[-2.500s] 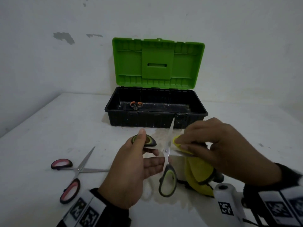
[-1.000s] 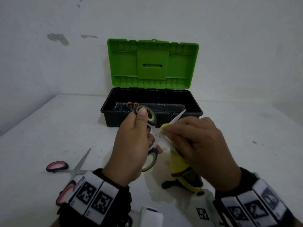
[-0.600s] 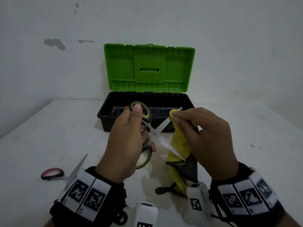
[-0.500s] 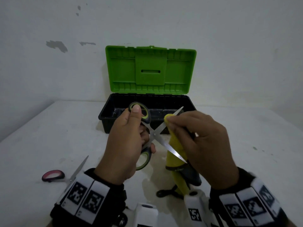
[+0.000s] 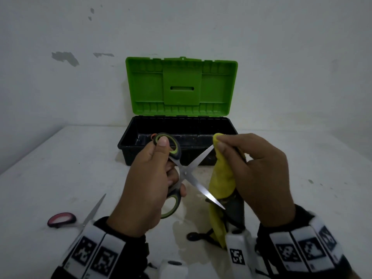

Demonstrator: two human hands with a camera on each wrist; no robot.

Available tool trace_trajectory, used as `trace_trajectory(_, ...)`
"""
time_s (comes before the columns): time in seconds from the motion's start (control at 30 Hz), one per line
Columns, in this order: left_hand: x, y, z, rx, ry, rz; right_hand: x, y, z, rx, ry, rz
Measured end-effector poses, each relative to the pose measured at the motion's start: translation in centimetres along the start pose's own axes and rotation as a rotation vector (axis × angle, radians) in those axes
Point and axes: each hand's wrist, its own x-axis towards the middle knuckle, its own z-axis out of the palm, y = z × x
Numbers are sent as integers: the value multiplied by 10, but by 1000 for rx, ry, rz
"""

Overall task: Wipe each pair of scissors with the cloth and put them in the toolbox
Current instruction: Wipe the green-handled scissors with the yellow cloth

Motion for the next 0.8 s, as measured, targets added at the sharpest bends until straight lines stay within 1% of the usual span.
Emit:
trace_trajectory(0.17, -3, 1, -5, -4, 7, -8, -7, -10, 0, -56, -38, -63)
trace_trajectory(0.23, -6, 2, -5, 0, -3, -2, -5, -6, -4, -52, -36, -45)
trace_trajectory(0.3, -9, 3, -6, 1, -6, 4, 0, 1, -10, -42, 10, 36)
trace_trajectory(0.4, -9, 5, -9, 48, 32, 28, 5, 9, -22, 52, 90, 202)
trace_trajectory(0.47, -8, 5, -13, 77, 66, 24, 4, 8, -27, 74, 76, 229)
trace_trajectory(0.6, -7, -1, -14, 124, 93, -15, -7, -3, -25, 55, -73, 192)
trace_trajectory(0.7, -8, -6, -10, 116, 99, -45, -17, -14, -16, 113, -256, 208)
trace_trajectory(0.77, -9, -8, -8, 128, 93, -64, -23, -20, -11, 99, -379, 157)
trace_trajectory(0.8, -9, -8, -7, 138, 85, -69, -26, -22, -7, 85, -410, 135)
